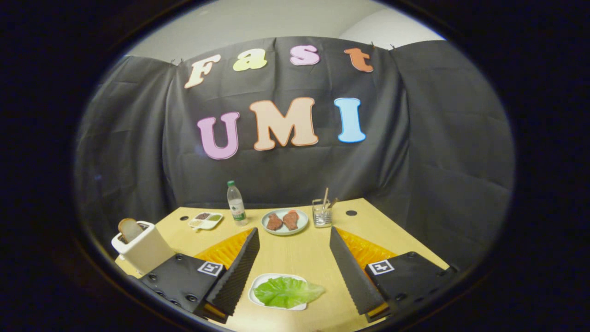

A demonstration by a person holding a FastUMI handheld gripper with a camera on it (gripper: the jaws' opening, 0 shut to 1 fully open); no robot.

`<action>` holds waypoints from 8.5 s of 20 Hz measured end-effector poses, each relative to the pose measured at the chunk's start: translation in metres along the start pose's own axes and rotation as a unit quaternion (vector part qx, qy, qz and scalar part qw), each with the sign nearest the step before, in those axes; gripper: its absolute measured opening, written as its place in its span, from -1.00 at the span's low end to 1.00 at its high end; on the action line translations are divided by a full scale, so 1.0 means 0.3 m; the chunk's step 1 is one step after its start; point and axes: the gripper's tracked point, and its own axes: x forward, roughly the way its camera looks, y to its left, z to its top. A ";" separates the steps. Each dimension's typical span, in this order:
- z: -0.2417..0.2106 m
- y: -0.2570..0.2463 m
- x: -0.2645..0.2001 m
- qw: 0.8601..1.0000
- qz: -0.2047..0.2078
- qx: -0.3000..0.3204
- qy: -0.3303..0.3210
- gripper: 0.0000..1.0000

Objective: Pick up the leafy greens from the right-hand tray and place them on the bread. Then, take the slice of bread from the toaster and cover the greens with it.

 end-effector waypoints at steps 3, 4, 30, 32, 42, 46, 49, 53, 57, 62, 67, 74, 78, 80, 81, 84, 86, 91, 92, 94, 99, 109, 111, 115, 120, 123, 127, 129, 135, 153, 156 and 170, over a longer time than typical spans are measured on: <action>-0.061 -0.011 0.044 0.999 0.017 -0.007 0.035 0.95; -0.086 -0.022 0.063 0.999 0.018 -0.014 0.048 0.95; -0.828 -0.162 0.270 0.923 0.063 0.026 0.379 0.89; -0.840 -0.158 0.271 0.921 0.066 0.028 0.382 0.71; -0.839 -0.105 0.252 0.909 0.081 0.046 0.407 -0.16; -0.835 -0.106 0.248 0.909 0.067 0.025 0.411 -0.43; -0.812 -0.088 0.233 0.909 0.071 0.024 0.409 -0.63; -0.753 -0.073 0.230 0.919 0.076 0.010 0.387 -0.90; -0.674 -0.025 0.221 0.925 0.088 0.013 0.369 -0.91; -0.556 0.062 0.202 0.932 0.108 0.037 0.343 -0.91; -0.426 0.193 0.164 0.936 0.142 0.064 0.316 -0.91; -0.302 0.458 0.105 0.927 0.211 0.091 0.295 -0.91; -0.309 0.646 0.065 0.911 0.258 0.100 0.304 -0.91; -0.326 0.729 0.048 0.901 0.281 0.107 0.312 -0.91; -0.338 0.767 0.043 0.897 0.290 0.109 0.317 -0.91; -0.357 0.874 0.022 0.882 0.316 0.125 0.327 -0.91; -0.400 0.905 0.018 0.876 0.321 0.124 0.338 -0.91; -0.584 0.915 0.022 0.864 0.284 0.131 0.394 -0.91; -0.618 0.895 0.035 0.866 0.270 0.127 0.401 -0.91; -0.683 0.830 0.071 0.877 0.234 0.100 0.408 -0.91; -0.767 0.733 0.105 0.885 0.183 0.065 0.423 -0.91; -0.782 0.661 0.124 0.885 0.132 0.072 0.440 0.15; -0.768 0.641 0.120 0.886 0.118 0.078 0.441 0.73; -0.704 0.661 0.076 0.881 0.118 0.109 0.444 1.00; -0.595 0.807 -0.001 0.868 0.156 0.148 0.447 1.00; -0.496 0.966 -0.038 0.852 0.206 0.186 0.444 1.00; -0.385 1.145 -0.032 0.840 0.256 0.211 0.430 1.00; -0.350 1.218 -0.033 0.833 0.272 0.216 0.430 1.00; -0.287 1.423 -0.007 0.834 0.302 0.201 0.416 1.00; -0.461 1.543 -0.002 0.886 0.283 -0.005 0.367 -0.02; -0.478 1.529 -0.018 0.886 0.279 0.005 0.371 -0.36; -0.218 1.432 -0.069 0.880 0.312 0.093 0.346 -0.77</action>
